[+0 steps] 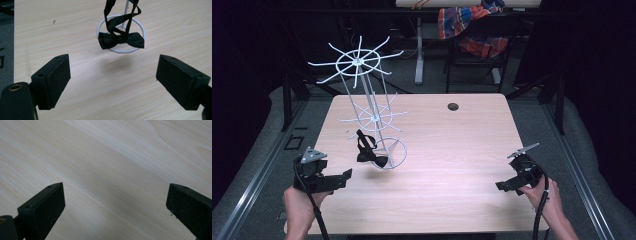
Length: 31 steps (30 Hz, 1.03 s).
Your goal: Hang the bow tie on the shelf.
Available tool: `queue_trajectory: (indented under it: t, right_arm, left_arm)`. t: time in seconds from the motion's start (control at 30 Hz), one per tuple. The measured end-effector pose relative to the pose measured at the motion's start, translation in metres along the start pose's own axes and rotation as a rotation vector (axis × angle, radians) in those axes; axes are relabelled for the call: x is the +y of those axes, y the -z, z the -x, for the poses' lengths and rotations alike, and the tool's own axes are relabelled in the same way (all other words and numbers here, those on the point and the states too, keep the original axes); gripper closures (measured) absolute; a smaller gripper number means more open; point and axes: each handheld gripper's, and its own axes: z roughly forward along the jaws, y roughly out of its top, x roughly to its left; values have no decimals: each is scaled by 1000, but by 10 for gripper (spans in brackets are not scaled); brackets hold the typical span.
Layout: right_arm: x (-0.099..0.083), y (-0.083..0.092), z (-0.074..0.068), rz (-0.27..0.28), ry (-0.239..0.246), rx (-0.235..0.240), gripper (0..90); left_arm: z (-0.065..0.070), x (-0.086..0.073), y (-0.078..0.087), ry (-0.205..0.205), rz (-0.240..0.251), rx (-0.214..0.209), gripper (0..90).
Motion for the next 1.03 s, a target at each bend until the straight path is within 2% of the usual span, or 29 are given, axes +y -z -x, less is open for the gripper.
queue_trajectory:
  t: [0.03,0.13,0.23,0.27,0.4,0.57,0.6,0.67,0.7,0.83,1.0,1.03]
  right_arm:
    - [0,-1,-1,16,-14,8,18]
    - [0,1,0,1,5,1,17]
    - [-1,0,-1,4,-2,7,17]
    - [0,1,0,-5,7,-4,18]
    - [-1,1,0,-13,11,-5,18]
    - [-1,2,-1,1,7,3,17]
    - [-1,2,-1,3,8,8,17]
    - [-1,1,-1,-5,18,2,17]
    - [-1,0,0,-28,20,6,17]
    - [0,-2,-1,-40,39,13,17]
    - [-1,-2,-1,-25,38,22,17]
    - [-1,-2,0,-32,49,8,16]
  left_arm:
    - [-1,-1,0,4,0,4,111]
    - [-3,-4,1,5,-17,10,83]
    - [-7,-8,-1,13,-30,18,63]
    - [-8,-10,-1,17,-37,20,54]
    - [-15,-19,-8,28,-94,25,6]
    - [-21,-26,-12,41,-122,26,1]
    - [-22,-29,-15,44,-144,27,1]
    - [-23,-30,-18,45,-156,25,1]
    - [-25,-32,-21,42,-173,20,1]
    - [-28,-34,-28,43,-200,11,1]
    - [-29,-34,-29,39,-203,14,0]
    - [-29,-34,-29,44,-197,17,0]
